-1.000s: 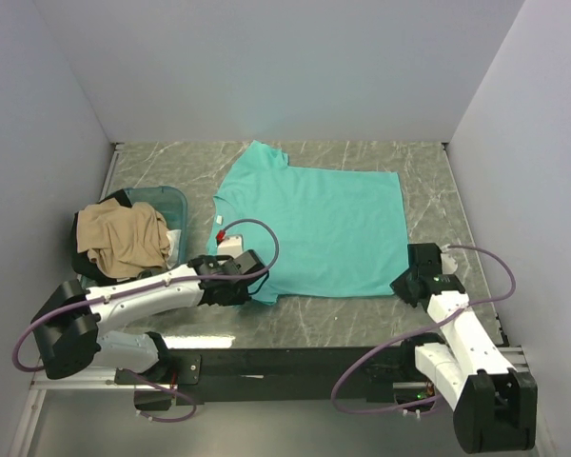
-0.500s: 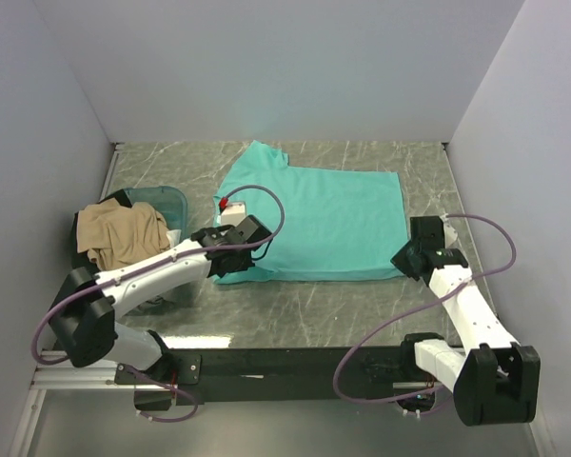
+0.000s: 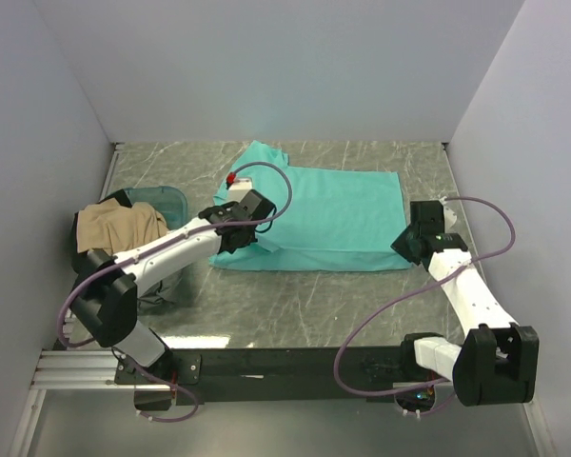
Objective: Fold and stack the t-shirts
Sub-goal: Fold the tshirt
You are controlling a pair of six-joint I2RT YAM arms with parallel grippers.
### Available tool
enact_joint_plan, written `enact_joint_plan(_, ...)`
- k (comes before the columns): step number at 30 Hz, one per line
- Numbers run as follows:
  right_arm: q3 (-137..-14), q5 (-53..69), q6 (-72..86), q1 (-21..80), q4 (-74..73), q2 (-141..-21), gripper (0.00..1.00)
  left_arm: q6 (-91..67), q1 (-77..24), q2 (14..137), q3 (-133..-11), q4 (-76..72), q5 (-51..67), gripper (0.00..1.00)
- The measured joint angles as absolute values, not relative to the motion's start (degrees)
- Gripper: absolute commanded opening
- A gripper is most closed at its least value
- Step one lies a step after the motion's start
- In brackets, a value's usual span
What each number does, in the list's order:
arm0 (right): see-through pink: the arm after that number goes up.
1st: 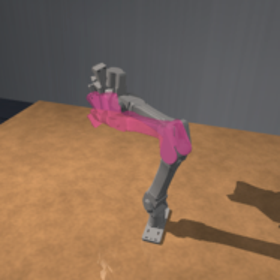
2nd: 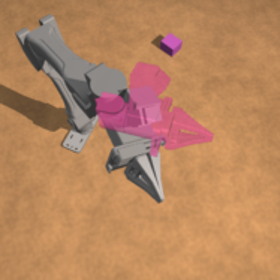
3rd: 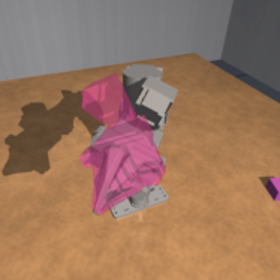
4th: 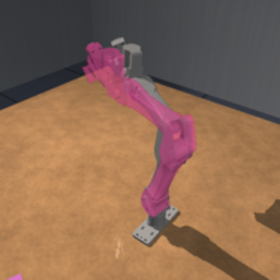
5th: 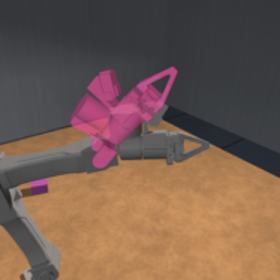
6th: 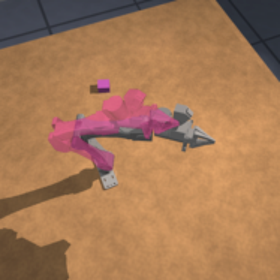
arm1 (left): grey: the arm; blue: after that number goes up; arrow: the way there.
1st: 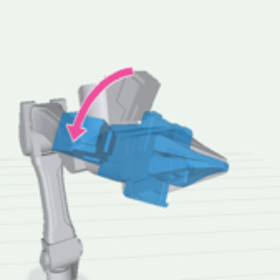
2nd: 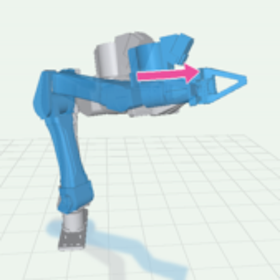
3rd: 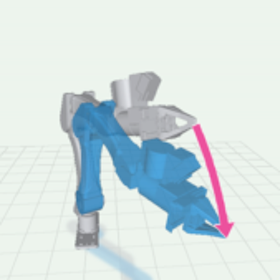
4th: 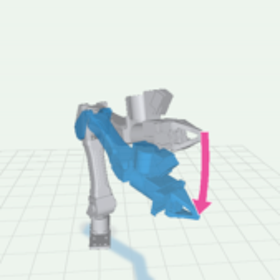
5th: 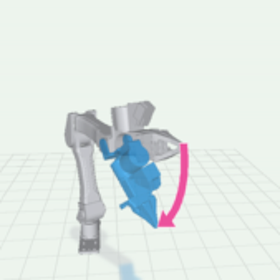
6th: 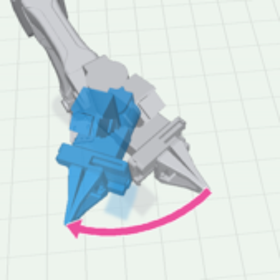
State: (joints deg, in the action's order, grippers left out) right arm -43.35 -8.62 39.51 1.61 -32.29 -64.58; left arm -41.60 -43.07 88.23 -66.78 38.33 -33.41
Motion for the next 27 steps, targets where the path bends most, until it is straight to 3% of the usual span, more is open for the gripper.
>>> enact_joint_plan(27, -52.25, -8.93, 37.98, 1.61, -29.17, -78.98, 0.0, -25.71, -36.25, 106.39, -82.0, 33.01, -34.0, 0.01)
